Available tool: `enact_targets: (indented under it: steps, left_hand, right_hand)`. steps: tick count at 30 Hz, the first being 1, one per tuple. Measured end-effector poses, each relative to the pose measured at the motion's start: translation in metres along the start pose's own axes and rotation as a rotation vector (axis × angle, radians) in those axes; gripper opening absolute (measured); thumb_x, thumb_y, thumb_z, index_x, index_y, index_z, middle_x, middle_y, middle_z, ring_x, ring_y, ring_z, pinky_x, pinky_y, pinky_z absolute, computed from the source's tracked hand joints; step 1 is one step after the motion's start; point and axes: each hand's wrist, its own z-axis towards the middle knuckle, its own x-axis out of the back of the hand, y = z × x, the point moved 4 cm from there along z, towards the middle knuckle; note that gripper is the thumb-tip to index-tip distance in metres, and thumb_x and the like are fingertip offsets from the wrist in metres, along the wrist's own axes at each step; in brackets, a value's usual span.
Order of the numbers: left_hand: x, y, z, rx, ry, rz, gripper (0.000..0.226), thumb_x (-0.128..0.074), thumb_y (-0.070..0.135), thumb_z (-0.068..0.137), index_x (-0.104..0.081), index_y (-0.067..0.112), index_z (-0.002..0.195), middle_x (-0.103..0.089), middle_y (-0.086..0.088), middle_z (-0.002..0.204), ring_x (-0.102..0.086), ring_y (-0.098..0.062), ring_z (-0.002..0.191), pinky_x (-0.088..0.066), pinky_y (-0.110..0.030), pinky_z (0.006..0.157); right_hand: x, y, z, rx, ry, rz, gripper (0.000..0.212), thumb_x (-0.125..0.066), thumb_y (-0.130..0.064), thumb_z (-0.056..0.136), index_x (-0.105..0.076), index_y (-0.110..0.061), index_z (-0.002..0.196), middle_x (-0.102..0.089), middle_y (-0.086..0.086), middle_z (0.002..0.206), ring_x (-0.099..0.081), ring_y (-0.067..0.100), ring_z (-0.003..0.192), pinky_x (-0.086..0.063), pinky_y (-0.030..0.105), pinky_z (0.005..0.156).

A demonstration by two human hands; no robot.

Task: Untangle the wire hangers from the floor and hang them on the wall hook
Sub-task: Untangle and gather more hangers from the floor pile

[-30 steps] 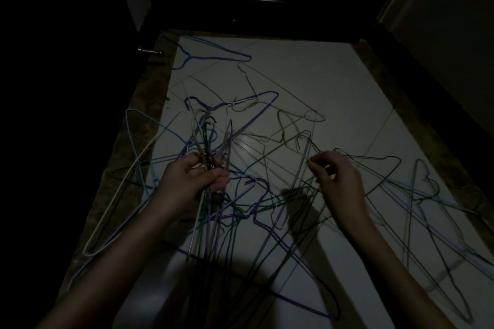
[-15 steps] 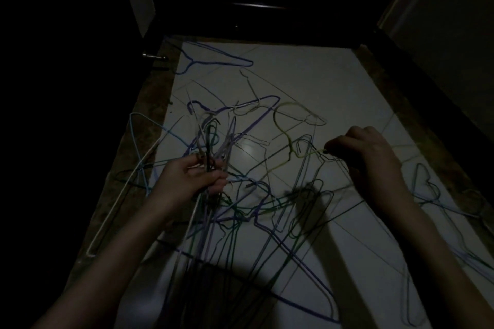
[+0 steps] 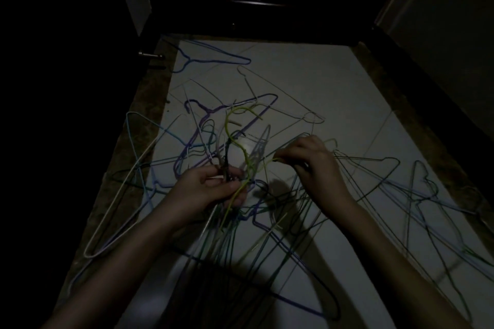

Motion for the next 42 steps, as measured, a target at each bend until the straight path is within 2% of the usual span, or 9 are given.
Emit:
enact_targets:
  steps: [8,15,21,24,28,31,35,38,42]
  left_hand:
    - [-0.007,-0.002,-0.004,0.053,-0.078,-0.155,0.024,-0.06,0.006,0.075,-0.064,0.008,0.098,-0.073,-0.016,0.085,-0.071,-0.023,0.077,-0.059,-0.03,0.069]
    - [-0.01,-0.004,-0.004,0.073,-0.113,-0.17,0.038,-0.064,0.004,0.071,-0.059,0.006,0.108,-0.072,-0.019,0.091,-0.071,-0.024,0.081,-0.057,-0.026,0.068]
    - [-0.01,-0.009,-0.004,0.094,-0.097,-0.141,0.039,-0.061,-0.014,0.072,-0.062,0.006,0.105,-0.073,-0.016,0.085,-0.071,-0.02,0.076,-0.056,-0.022,0.062]
    - [-0.01,-0.009,-0.003,0.1,-0.096,-0.11,0.036,-0.065,-0.008,0.065,-0.065,0.007,0.097,-0.073,-0.013,0.081,-0.071,-0.017,0.072,-0.056,-0.022,0.061]
    - [0.001,-0.012,0.0,0.081,-0.018,-0.123,0.026,-0.063,-0.01,0.071,-0.066,0.004,0.092,-0.073,-0.01,0.077,-0.069,-0.015,0.066,-0.054,-0.019,0.058]
    - [0.01,-0.015,0.002,0.068,0.057,-0.106,0.022,-0.061,-0.012,0.075,-0.065,0.003,0.091,-0.073,-0.009,0.075,-0.07,-0.015,0.066,-0.055,-0.019,0.058]
    - [0.018,-0.012,0.005,0.035,0.113,-0.14,0.022,-0.064,-0.01,0.072,-0.064,0.001,0.092,-0.074,-0.013,0.085,-0.071,-0.019,0.075,-0.055,-0.02,0.061]
    - [0.021,-0.012,0.006,0.017,0.129,-0.165,0.025,-0.064,-0.009,0.072,-0.064,-0.001,0.096,-0.073,-0.015,0.087,-0.071,-0.02,0.076,-0.055,-0.02,0.062]
    - [0.026,-0.012,0.006,-0.003,0.152,-0.138,0.029,-0.069,-0.002,0.065,-0.065,-0.001,0.094,-0.073,-0.014,0.086,-0.071,-0.021,0.077,-0.056,-0.021,0.064]
  right_hand:
    - [-0.018,0.003,-0.004,-0.008,-0.084,0.061,0.016,-0.062,-0.018,0.08,-0.074,-0.012,0.088,-0.069,0.005,0.08,-0.053,0.017,0.082,-0.028,0.015,0.07]
    - [-0.025,-0.005,-0.005,0.093,-0.073,-0.088,0.013,-0.066,-0.006,0.071,-0.074,-0.011,0.081,-0.067,0.007,0.076,-0.062,0.031,0.072,-0.045,0.031,0.064]
    - [-0.034,-0.006,-0.005,0.102,-0.119,-0.119,0.021,-0.07,-0.005,0.069,-0.074,-0.016,0.086,-0.067,0.005,0.08,-0.06,0.03,0.077,-0.043,0.03,0.065]
    - [-0.034,-0.005,-0.007,0.095,-0.097,-0.081,0.018,-0.067,-0.011,0.074,-0.073,-0.015,0.091,-0.068,0.005,0.087,-0.06,0.028,0.083,-0.044,0.031,0.07]
    - [-0.037,0.015,-0.019,-0.118,-0.09,0.004,0.022,-0.066,-0.011,0.082,-0.066,-0.011,0.103,-0.063,0.008,0.1,-0.054,0.026,0.098,-0.028,0.016,0.077]
    - [-0.049,0.036,-0.036,-0.296,-0.186,0.061,0.02,-0.064,-0.013,0.085,-0.065,-0.01,0.105,-0.059,0.007,0.102,-0.05,0.018,0.099,-0.03,0.019,0.076]
    - [-0.072,0.045,-0.062,-0.425,-0.379,0.101,0.02,-0.063,-0.012,0.085,-0.067,-0.007,0.104,-0.06,0.013,0.102,-0.055,0.026,0.099,-0.045,0.035,0.083]
    - [-0.088,0.041,-0.079,-0.479,-0.482,0.054,0.019,-0.065,-0.024,0.083,-0.068,-0.011,0.096,-0.059,0.008,0.099,-0.054,0.023,0.097,-0.045,0.032,0.077]
    - [-0.107,0.033,-0.096,-0.427,-0.63,-0.115,0.028,-0.065,-0.033,0.082,-0.063,-0.013,0.102,-0.049,0.004,0.109,-0.045,0.018,0.105,-0.039,0.027,0.074]
